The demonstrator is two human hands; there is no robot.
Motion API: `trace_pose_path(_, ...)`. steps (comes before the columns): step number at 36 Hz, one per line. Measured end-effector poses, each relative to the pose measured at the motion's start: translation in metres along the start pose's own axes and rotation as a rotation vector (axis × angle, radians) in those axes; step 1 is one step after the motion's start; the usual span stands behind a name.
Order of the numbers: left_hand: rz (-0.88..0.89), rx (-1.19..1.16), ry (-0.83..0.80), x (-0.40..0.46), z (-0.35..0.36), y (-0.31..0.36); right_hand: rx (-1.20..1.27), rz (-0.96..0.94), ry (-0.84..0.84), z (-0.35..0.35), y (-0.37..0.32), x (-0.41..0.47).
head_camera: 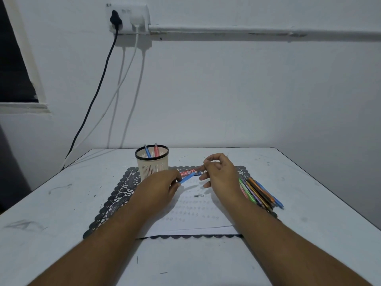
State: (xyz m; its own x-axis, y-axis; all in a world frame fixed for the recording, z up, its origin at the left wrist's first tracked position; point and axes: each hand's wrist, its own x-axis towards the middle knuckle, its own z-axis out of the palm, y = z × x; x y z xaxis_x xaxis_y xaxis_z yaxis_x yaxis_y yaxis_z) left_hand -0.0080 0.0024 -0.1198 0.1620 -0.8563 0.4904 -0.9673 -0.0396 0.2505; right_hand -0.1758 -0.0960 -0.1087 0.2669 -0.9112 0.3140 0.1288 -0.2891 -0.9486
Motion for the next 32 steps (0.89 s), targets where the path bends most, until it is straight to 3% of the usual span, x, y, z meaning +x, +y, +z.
trace_pose_path(32,0.044,-0.102,-0.007,0.0051,-0.0020,-0.0057,0.051,-0.001,-0.025,0.0052,-0.0007,-0.0065)
